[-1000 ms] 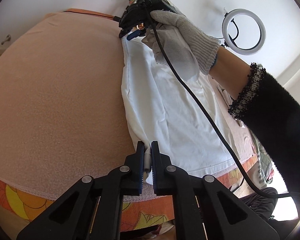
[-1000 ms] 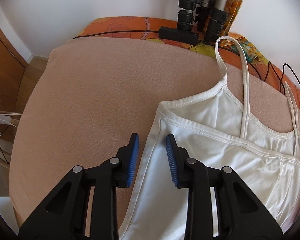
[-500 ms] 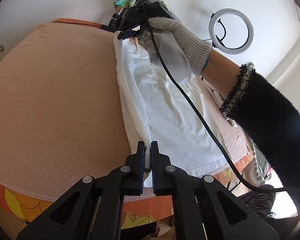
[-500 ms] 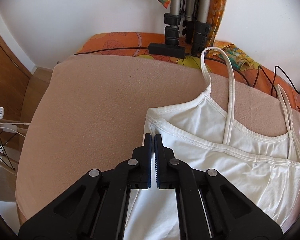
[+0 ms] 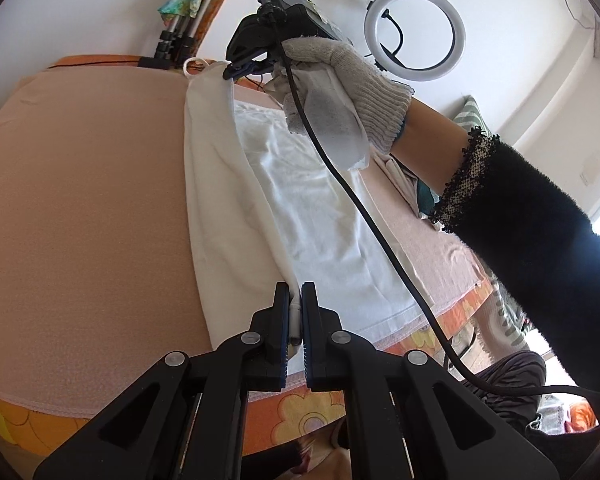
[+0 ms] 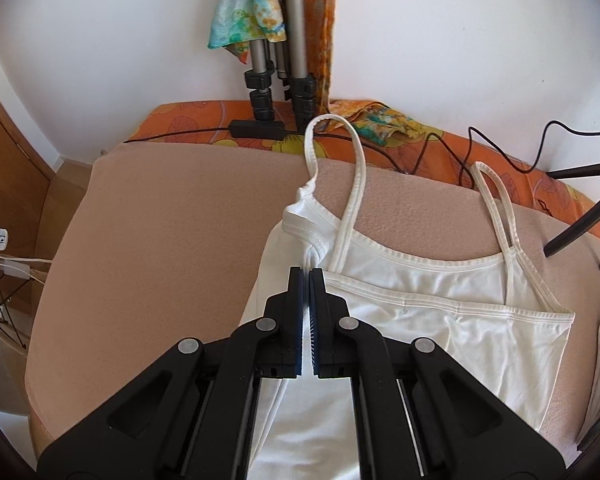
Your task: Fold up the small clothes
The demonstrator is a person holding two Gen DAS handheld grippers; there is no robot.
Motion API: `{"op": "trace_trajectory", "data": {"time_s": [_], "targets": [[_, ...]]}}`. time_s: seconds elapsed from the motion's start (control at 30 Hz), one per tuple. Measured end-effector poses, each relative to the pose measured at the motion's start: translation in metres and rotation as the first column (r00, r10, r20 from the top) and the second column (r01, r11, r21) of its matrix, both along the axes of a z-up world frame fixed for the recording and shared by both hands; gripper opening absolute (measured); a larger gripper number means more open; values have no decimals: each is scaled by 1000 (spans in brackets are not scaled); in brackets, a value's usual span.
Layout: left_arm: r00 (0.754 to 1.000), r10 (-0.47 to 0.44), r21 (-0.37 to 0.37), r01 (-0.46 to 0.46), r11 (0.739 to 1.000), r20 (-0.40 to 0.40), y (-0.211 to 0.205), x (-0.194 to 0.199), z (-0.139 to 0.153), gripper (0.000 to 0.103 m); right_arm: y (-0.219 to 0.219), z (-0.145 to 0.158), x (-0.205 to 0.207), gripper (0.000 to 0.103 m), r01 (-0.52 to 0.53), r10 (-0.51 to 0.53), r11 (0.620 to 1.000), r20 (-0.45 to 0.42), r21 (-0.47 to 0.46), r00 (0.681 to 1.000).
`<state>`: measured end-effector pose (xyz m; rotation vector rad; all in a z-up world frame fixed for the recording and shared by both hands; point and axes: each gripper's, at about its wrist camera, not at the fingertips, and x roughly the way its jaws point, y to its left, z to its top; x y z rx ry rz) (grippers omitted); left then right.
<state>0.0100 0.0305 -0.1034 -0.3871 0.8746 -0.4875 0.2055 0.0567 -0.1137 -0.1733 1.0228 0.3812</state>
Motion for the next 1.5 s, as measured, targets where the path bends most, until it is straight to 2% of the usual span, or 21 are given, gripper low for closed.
{"op": "trace_trajectory", "data": {"time_s": [0.2, 0.5, 0.67, 0.7, 0.73, 0.77, 0.8, 0.83, 1.1, 1.37, 1.5], "targets": [[997, -64, 21, 64, 998, -42, -27, 14, -14, 4, -27, -20, 8, 3, 37, -38, 999, -31, -6, 999], [989, -114, 52, 119, 991, -99, -52, 29, -32, 4, -26, -35, 14, 3, 33, -33, 999, -44, -16, 998], [983, -132, 69, 142, 988, -128, -56, 27, -35, 14, -29, -35, 12, 4, 26, -26, 1000, -35, -12, 999], [983, -134, 76, 144, 987, -125, -57, 25, -34, 15, -31, -34, 11, 11, 27, -27, 1000, -35, -5, 999], [983, -137, 84, 148, 985, -122, -58, 24, -33, 20, -34, -30, 10, 24, 29, -29, 1000, -30, 7, 999], [983, -142, 91, 153, 984, -118, -59, 23, -31, 24, -37, -25, 8, 34, 30, -29, 999, -19, 24, 999], [983, -146, 96, 157, 983, -109, -61, 21, -29, 24, -41, -19, 6, 49, 27, -27, 999, -3, 43, 1000], [984, -151, 102, 161, 982, -99, -62, 20, -26, 24, -45, -13, 3, 55, 24, -25, 998, 14, 62, 1000], [984, -175, 144, 177, 974, -22, -81, 12, -8, 25, -92, 35, -21, 58, 2, -14, 988, 74, 155, 997], [975, -222, 158, 217, 963, 18, -112, 8, -3, 25, -170, 81, -45, 59, 19, -45, 978, 124, 207, 991], [963, -265, 181, 254, 950, 40, -134, 4, -3, 25, -212, 90, -57, 59, 41, -76, 972, 143, 233, 987]]}}
